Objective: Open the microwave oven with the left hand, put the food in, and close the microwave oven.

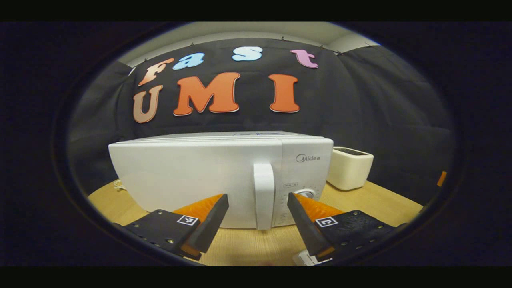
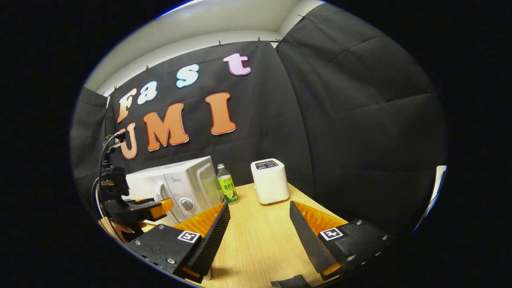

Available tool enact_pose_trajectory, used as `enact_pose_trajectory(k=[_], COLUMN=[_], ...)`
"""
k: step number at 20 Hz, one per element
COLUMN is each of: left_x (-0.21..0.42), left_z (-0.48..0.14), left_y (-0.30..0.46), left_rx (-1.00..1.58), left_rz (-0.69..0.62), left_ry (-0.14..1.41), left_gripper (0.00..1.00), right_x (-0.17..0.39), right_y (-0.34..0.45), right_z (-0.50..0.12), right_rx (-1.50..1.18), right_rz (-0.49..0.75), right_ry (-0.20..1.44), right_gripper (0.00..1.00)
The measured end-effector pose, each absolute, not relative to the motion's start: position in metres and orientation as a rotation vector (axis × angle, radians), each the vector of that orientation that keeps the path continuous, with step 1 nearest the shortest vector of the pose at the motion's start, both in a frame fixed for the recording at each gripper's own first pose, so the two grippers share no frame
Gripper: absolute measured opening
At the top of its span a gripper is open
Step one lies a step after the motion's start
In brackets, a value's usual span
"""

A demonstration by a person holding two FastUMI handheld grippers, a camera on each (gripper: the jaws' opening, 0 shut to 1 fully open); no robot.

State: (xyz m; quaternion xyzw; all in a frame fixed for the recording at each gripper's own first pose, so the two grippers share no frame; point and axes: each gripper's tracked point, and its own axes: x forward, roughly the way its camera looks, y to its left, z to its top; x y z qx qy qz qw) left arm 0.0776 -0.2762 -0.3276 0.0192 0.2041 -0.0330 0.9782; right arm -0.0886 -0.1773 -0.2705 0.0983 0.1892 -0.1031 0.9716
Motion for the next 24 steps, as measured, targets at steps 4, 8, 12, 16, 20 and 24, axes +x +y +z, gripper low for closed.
enact_pose_trajectory(k=[4, 8, 12, 16, 20, 24], left_x=[0.090, 0.089, 0.087, 0.084, 0.060, 0.025], left_z=[-0.327, -0.331, -0.332, -0.330, -0.319, -0.313], left_y=[-0.270, -0.290, -0.288, -0.286, -0.284, -0.275], left_rx=[0.025, -0.012, 0.021, -0.003, 0.035, -0.014], left_rz=[-0.005, -0.047, -0.090, -0.093, -0.108, -0.173], left_ry=[0.406, 0.408, 0.397, 0.392, 0.357, 0.382], left_gripper=[0.89, 0.41, 0.09, 0.07, 0.06, 0.06], right_x=[-0.088, -0.087, -0.089, -0.091, -0.092, -0.091], right_y=[-0.182, -0.185, -0.186, -0.181, -0.182, -0.168], right_z=[-0.277, -0.278, -0.278, -0.277, -0.278, -0.280], right_rx=[0.205, 0.215, 0.227, 0.242, 0.239, 0.283], right_rz=[-0.214, -0.216, -0.217, -0.207, -0.211, -0.185], right_ry=[0.386, 0.385, 0.386, 0.385, 0.387, 0.405], right_gripper=[0.93, 0.93, 0.93, 0.94, 0.94, 0.94])
